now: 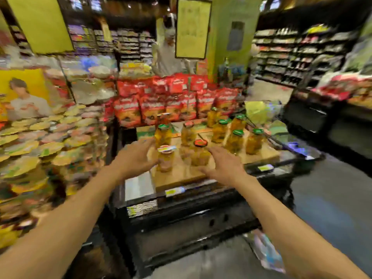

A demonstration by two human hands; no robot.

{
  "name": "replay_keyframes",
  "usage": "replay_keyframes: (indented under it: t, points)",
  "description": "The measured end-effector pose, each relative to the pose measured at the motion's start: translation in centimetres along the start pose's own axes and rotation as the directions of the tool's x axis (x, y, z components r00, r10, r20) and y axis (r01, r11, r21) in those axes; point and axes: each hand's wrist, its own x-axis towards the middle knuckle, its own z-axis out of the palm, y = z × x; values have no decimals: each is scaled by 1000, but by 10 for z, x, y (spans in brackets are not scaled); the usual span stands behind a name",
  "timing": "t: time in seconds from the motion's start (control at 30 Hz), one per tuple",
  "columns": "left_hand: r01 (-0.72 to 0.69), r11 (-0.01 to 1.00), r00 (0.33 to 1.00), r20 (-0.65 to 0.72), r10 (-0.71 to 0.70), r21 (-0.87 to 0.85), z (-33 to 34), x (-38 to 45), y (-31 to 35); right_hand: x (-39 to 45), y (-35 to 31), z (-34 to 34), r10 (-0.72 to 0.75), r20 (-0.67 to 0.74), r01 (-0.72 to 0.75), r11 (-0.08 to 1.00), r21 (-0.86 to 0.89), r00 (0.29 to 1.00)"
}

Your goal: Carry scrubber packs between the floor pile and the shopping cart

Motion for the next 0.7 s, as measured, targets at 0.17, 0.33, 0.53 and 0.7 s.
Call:
replay_keyframes:
  t: [0.17, 0.33, 0.53, 0.7]
  points:
    - [-273, 947, 961, 6, 278, -168, 51, 77, 191, -126, 185, -41, 381, -82, -380, 925, 22, 921]
    - [-526, 798, 830, 26, 557, -295, 96, 105, 357, -247, 287, -65, 685, -87, -684, 728, 50, 723]
    - [-684, 638, 682, -2, 731, -354, 133, 133, 471, -316, 346, -71, 844, -107, -840, 535, 89, 526]
    - [-719, 565, 626, -23, 779, -405, 162, 185, 512, -296, 392, -71, 872, -107, -870, 487, 80, 478]
